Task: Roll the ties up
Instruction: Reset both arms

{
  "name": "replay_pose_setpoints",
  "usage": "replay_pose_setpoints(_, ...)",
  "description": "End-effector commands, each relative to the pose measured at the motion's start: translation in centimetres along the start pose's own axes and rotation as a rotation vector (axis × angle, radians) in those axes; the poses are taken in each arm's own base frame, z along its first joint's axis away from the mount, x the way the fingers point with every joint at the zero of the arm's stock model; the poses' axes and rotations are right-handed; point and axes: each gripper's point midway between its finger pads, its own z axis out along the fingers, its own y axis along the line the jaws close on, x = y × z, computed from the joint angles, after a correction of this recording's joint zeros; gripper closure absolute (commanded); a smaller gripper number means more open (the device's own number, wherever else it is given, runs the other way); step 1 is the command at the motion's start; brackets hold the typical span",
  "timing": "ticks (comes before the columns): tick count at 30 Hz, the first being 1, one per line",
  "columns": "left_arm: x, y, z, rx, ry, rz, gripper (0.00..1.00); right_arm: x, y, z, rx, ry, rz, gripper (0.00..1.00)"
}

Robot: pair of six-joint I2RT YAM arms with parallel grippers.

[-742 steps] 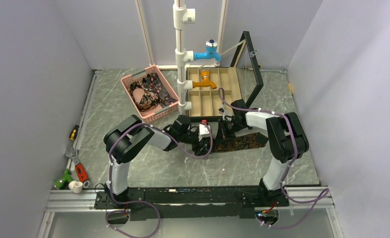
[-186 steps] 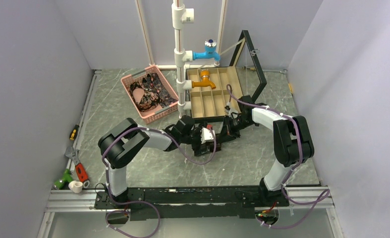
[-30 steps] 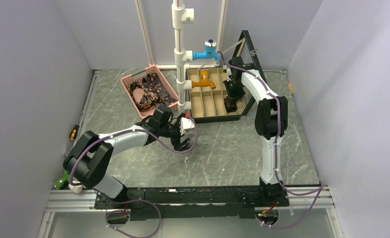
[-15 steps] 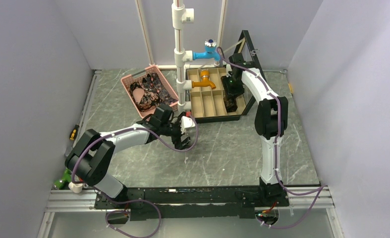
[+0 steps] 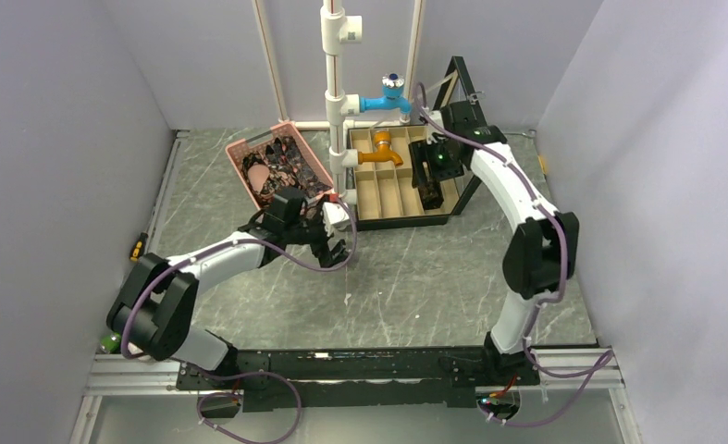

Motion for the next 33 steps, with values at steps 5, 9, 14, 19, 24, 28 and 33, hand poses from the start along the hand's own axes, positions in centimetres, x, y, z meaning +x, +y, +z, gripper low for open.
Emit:
replay_pose_setpoints(5,-2.6,2.3,-3.4,-0.121,-0.079,-0.046,0.01,4.0,3.2,-3.1,-0.093,-0.115,-0.071,0.22)
replay_pose_setpoints(9,-2.5,3.1,-5.2,-0.176,-0.086,-0.087,0.01,6.7,3.9,-4.2,-0.08,-0.159,-0.091,0.17)
replay_pose_setpoints(14,-1.3,3.7,-8.0,-0.267,-0.032,-0.156,0.01,9.2,5.4,-6.0,-0.101,-0.206,-0.136,0.11)
replay_pose_setpoints(19,1.3,4.8,-10.9,-0.36,0.103,-0.287,0.01,11.3,4.6,-7.8,-0.035,-0.249,-0.188,0.01)
replay_pose_setpoints(24,3.8,6.7,-15.0,-0.455,0.322,-0.374,0.01,13.9,1.8,-10.3,0.081,-0.276,-0.147,0.0)
replay_pose_setpoints(28,4.1,8.1,-17.5,-0.523,0.372,-0.447,0.01,15.8,-1.1,-11.9,0.184,-0.306,-0.052,0.0)
replay_pose_setpoints(33,4.6,8.6,-18.8,-0.61,0.377,-0.548,0.01,16.2,-4.5,-13.6,0.283,-0.359,0.078,0.0)
